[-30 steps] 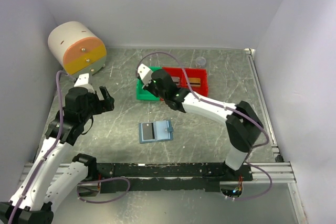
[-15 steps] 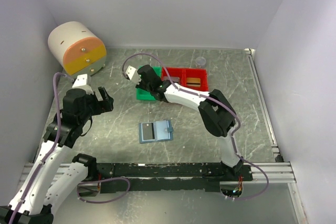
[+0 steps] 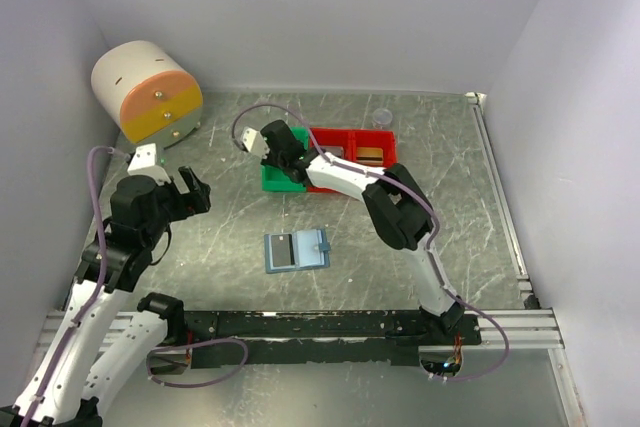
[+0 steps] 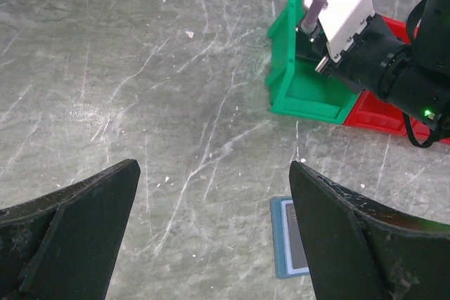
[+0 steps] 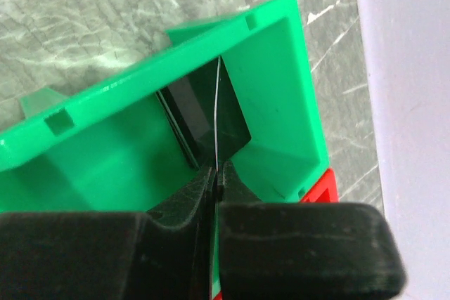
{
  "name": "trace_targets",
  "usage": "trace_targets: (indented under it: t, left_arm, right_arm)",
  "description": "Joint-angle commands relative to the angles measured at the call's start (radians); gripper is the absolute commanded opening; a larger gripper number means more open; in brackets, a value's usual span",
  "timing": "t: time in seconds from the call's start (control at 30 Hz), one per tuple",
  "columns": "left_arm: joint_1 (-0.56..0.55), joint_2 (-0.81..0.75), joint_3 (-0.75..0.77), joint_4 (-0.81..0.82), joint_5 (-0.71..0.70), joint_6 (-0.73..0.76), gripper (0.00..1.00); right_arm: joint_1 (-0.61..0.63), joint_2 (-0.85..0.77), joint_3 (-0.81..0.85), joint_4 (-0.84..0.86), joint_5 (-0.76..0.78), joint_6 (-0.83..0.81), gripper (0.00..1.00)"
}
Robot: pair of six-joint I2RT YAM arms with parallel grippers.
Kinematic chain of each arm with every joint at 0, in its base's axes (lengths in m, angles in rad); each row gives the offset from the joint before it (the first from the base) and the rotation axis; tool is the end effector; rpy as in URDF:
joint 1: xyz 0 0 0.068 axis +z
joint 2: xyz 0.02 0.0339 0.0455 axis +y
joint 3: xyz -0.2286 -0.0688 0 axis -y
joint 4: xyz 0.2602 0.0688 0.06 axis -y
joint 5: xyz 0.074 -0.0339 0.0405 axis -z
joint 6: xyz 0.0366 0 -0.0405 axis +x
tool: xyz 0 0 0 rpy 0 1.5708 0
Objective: Take the credit cards out of the card holder
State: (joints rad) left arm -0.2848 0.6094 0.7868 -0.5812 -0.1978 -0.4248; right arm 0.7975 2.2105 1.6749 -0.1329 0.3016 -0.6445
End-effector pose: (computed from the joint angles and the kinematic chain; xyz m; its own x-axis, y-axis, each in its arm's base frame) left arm 0.1739 -0.0434 0.3061 -0.3856 -0.3082 -0.8697 -0.0624 0.9491 -0.3086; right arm 0.3545 0.3476 0.1482 -0.0334 -0.8555 -0.5167 -0.6762 0.4000 -0.6187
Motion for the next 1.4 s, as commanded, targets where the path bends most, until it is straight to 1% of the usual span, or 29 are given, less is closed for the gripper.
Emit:
trace_targets:
  t: [0.0, 0.13, 0.23, 0.33, 0.43, 0.57, 0.73, 0.83, 0.9, 1.0, 1.1, 1.27, 1.37]
  left_arm:
    - [0.007, 0.005, 0.009, -0.003, -0.021, 0.0, 1.0]
    - [0.009, -0.008, 0.003, 0.004, -0.018, 0.001, 1.0]
    - [0.009, -0.01, 0.002, 0.007, -0.013, 0.006, 1.0]
    - [0.01, -0.003, 0.003, 0.004, -0.011, 0.007, 1.0]
    - [0.01, -0.001, 0.004, 0.004, -0.007, 0.009, 1.0]
    - [0.012, 0.003, 0.001, 0.01, 0.005, 0.015, 0.99]
    - [0.012, 0.016, 0.003, 0.006, 0.015, 0.018, 0.99]
    - [0.012, 0.023, 0.0, 0.006, 0.021, 0.02, 0.99]
    - [0.013, 0.03, 0.002, 0.003, 0.023, 0.021, 0.99]
    - [0.013, 0.04, 0.003, 0.001, 0.028, 0.023, 0.98]
    - [0.013, 0.048, 0.002, 0.001, 0.035, 0.024, 0.98]
    - [0.012, 0.052, 0.001, 0.004, 0.044, 0.027, 0.98]
    - [0.012, 0.059, -0.001, 0.007, 0.053, 0.029, 0.98]
  right_arm:
    - [-0.007, 0.057, 0.069, 0.008, 0.023, -0.078, 0.0]
    - [-0.009, 0.082, 0.059, 0.067, 0.042, -0.149, 0.0]
    - [-0.009, 0.109, 0.079, 0.06, 0.042, -0.188, 0.0]
    - [-0.008, 0.127, 0.074, 0.09, 0.085, -0.222, 0.0]
    - [-0.011, 0.124, 0.05, 0.132, 0.087, -0.238, 0.01]
    - [-0.019, 0.125, 0.058, 0.113, 0.045, -0.202, 0.02]
    - [-0.027, 0.133, 0.076, 0.082, 0.034, -0.161, 0.11]
    - [-0.027, 0.13, 0.075, 0.07, 0.022, -0.147, 0.13]
    - [-0.029, 0.126, 0.075, 0.062, 0.014, -0.135, 0.19]
    - [-0.028, 0.124, 0.08, 0.052, 0.011, -0.121, 0.23]
    - [-0.03, 0.117, 0.077, 0.049, 0.001, -0.101, 0.33]
    - [-0.033, 0.11, 0.055, 0.066, 0.019, -0.096, 0.43]
    - [-0.036, 0.107, 0.055, 0.065, 0.02, -0.082, 0.47]
